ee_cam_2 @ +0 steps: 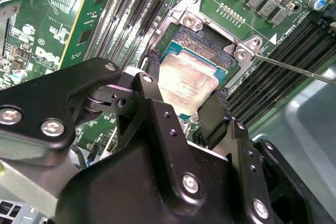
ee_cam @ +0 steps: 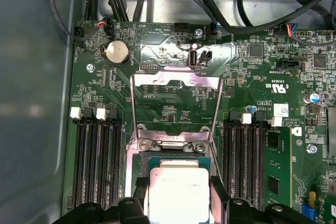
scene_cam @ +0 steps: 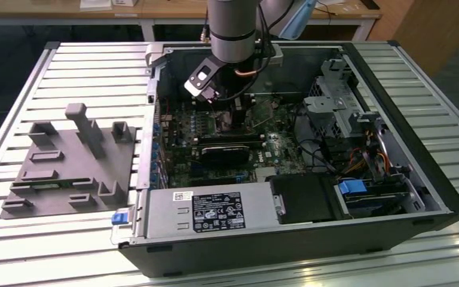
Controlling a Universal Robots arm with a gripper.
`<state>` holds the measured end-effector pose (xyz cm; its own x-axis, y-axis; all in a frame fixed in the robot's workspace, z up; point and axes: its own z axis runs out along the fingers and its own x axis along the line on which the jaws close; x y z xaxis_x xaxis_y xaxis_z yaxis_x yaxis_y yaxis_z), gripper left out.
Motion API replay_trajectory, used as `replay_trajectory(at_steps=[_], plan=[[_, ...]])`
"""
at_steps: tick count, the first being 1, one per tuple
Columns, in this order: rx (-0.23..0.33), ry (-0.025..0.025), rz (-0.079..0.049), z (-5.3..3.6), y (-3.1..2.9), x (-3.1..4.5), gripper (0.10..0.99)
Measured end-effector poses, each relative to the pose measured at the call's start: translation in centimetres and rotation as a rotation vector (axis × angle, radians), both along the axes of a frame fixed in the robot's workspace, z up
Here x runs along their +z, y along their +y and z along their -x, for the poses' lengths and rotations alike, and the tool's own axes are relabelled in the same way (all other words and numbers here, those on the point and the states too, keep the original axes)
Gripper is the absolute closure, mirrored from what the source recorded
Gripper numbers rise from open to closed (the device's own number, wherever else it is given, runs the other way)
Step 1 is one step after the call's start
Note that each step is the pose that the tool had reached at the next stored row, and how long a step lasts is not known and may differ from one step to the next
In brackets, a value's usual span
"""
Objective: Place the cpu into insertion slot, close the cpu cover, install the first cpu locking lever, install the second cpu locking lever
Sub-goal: 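Place the cpu into insertion slot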
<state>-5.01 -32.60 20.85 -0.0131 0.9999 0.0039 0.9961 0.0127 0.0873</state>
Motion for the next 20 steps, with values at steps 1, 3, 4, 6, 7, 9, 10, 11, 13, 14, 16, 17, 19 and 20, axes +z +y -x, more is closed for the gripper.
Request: replay_trajectory(at_steps=[1,3,4,6,7,9,10,11,13,14,16,17,19,20], plan=[[0.0,0.0,0.0,0.01,0.0,-0.03,0.545],[0.0,0.0,0.0,0.02,0.02,-0.12,0.545],[-0.001,0.0,0.0,0.02,0.02,-0.17,0.545],[-0.001,0.0,0.0,0.03,0.04,-0.32,0.545],[-0.001,0.0,0.0,0.05,0.05,-0.4,0.545],[-0.002,0.0,0.0,0.09,0.08,-0.53,0.545],[-0.002,0.0,0.0,0.1,0.09,-0.58,0.545],[-0.002,0.0,0.0,0.11,0.1,-0.64,0.545],[-0.002,0.0,0.0,0.14,0.12,-0.75,0.545],[-0.002,0.0,0.0,0.15,0.13,-0.81,0.545],[-0.002,0.0,0.0,0.16,0.16,-0.92,0.545],[-0.002,0.0,0.0,0.17,0.19,-0.97,0.545],[-0.002,0.0,0.0,0.2,0.24,-1.05,0.545],[-0.002,0.0,0.0,0.22,0.26,-1.1,0.545]])
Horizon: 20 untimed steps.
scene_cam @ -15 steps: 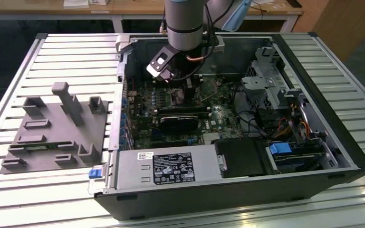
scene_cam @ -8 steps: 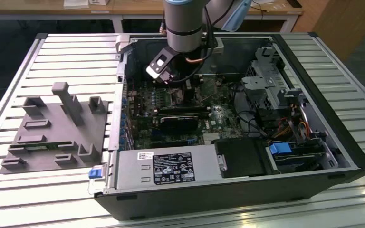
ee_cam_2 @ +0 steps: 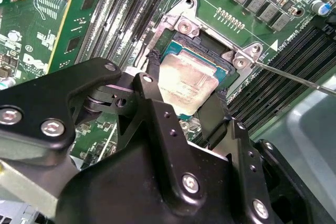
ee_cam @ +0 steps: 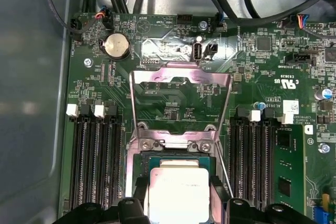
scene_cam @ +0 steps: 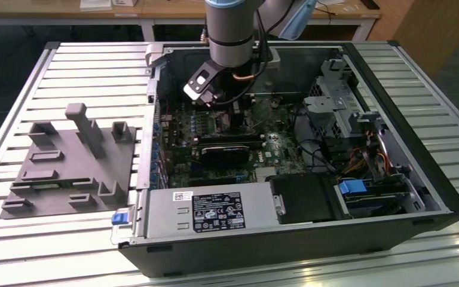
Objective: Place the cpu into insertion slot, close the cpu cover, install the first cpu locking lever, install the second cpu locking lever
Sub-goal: 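Place the cpu into insertion slot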
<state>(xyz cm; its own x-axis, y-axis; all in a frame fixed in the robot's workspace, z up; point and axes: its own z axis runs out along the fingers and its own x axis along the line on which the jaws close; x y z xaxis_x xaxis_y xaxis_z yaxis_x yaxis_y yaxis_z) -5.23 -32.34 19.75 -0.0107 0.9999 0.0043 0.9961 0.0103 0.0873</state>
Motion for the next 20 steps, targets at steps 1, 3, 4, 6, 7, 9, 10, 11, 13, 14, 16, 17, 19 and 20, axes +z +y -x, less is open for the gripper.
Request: replay_trajectory(at_steps=[1,3,4,6,7,9,10,11,13,14,16,17,19,20], plan=[[0.0,0.0,0.0,0.01,0.01,-0.04,0.545],[0.0,0.0001,0.0,0.03,0.03,-0.14,0.545],[0.0,0.0,0.0,0.04,0.03,-0.2,0.545],[0.0,0.0,0.0,0.04,0.04,-0.28,0.545],[0.0,0.0,0.0,0.04,0.04,-0.32,0.545],[0.0,0.0001,-0.001,0.04,0.04,-0.37,0.545],[0.0,0.0001,-0.001,0.04,0.05,-0.39,0.545],[0.0,0.0001,-0.001,0.04,0.05,-0.39,0.545],[0.0,0.0001,-0.001,0.04,0.05,-0.4,0.545],[0.0,0.0001,-0.001,0.04,0.05,-0.4,0.545],[-0.001,0.0001,-0.003,0.05,0.05,-0.4,0.545],[-0.001,0.0,-0.004,0.05,0.05,-0.41,0.545],[0.0,0.0,-0.004,0.04,0.05,-0.41,0.545],[0.0,0.0,-0.004,0.05,0.05,-0.41,0.545]])
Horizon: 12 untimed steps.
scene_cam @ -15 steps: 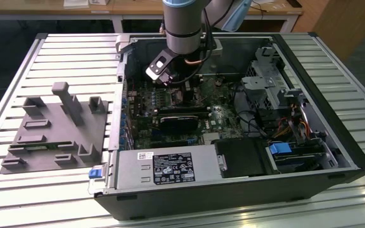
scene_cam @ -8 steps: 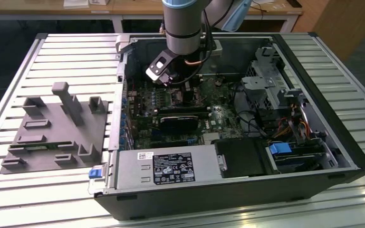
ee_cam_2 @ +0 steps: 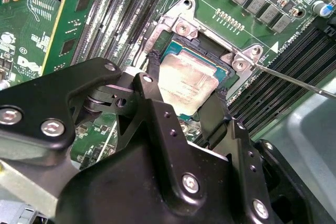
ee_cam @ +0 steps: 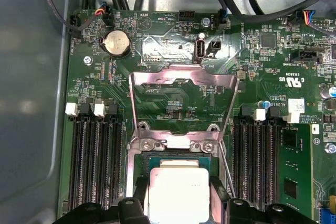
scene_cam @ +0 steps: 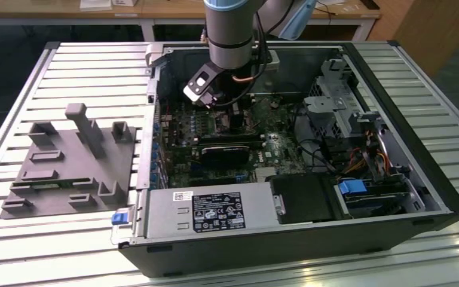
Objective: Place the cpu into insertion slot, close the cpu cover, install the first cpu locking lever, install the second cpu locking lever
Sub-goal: 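Place the cpu into insertion slot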
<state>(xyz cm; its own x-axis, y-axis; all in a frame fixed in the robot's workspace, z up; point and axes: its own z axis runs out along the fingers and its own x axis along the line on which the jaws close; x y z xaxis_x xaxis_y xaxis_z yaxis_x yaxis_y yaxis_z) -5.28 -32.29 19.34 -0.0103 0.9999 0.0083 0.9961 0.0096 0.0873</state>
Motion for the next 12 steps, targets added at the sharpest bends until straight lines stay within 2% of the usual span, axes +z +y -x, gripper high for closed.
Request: replay_trajectory(at_steps=[12], plan=[[0.0,0.0,0.0,0.02,0.04,-0.05,0.545]])
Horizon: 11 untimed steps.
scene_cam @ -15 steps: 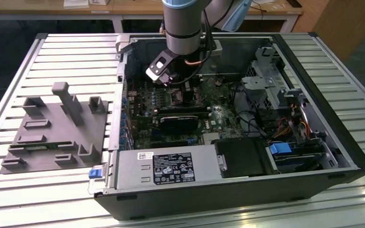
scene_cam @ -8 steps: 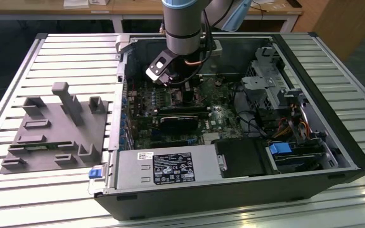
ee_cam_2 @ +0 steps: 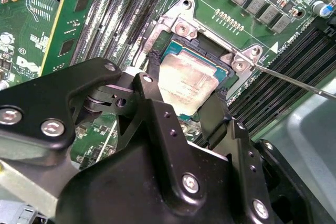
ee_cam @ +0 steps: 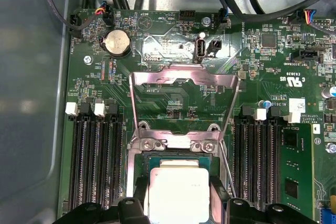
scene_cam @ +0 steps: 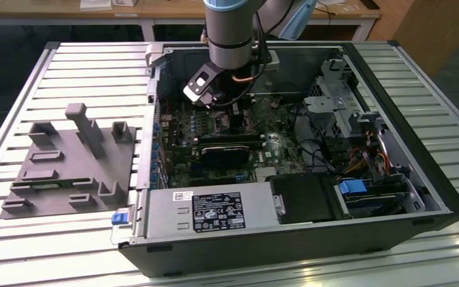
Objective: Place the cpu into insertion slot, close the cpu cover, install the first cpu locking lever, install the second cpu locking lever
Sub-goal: 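Place the cpu into insertion slot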
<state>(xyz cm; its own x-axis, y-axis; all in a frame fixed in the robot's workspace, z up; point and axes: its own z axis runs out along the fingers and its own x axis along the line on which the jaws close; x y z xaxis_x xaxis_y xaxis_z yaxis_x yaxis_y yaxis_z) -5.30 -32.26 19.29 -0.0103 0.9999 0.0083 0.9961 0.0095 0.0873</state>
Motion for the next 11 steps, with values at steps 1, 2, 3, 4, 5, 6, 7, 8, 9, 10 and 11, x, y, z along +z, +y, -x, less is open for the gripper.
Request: replay_trajectory(at_steps=[1,2,3,4,5,6,7,8,9,10,11], plan=[[0.0,0.0,0.0,0.0,0.0,0.0,0.545],[0.0,0.0,0.0,0.0,0.0,0.0,0.537],[0.0,0.0001,0.0,0.0,0.0,0.0,0.537],[0.0,0.0001,0.0,0.0,0.0,0.0,0.475],[0.0,0.0,0.0,0.0,0.0,0.0,0.475],[0.0,0.0,0.0,0.0,0.0,0.0,0.475],[0.0,0.0001,0.0,0.0,0.0,0.0,0.475],[0.0,0.0,0.0,0.0,0.0,-0.01,0.475],[0.0,0.0001,-0.002,0.0,0.0,-0.01,0.475],[0.0,0.0,-0.007,0.0,0.0,-0.01,0.475],[0.0,-0.0001,-0.009,0.0,0.0,-0.01,0.475]])
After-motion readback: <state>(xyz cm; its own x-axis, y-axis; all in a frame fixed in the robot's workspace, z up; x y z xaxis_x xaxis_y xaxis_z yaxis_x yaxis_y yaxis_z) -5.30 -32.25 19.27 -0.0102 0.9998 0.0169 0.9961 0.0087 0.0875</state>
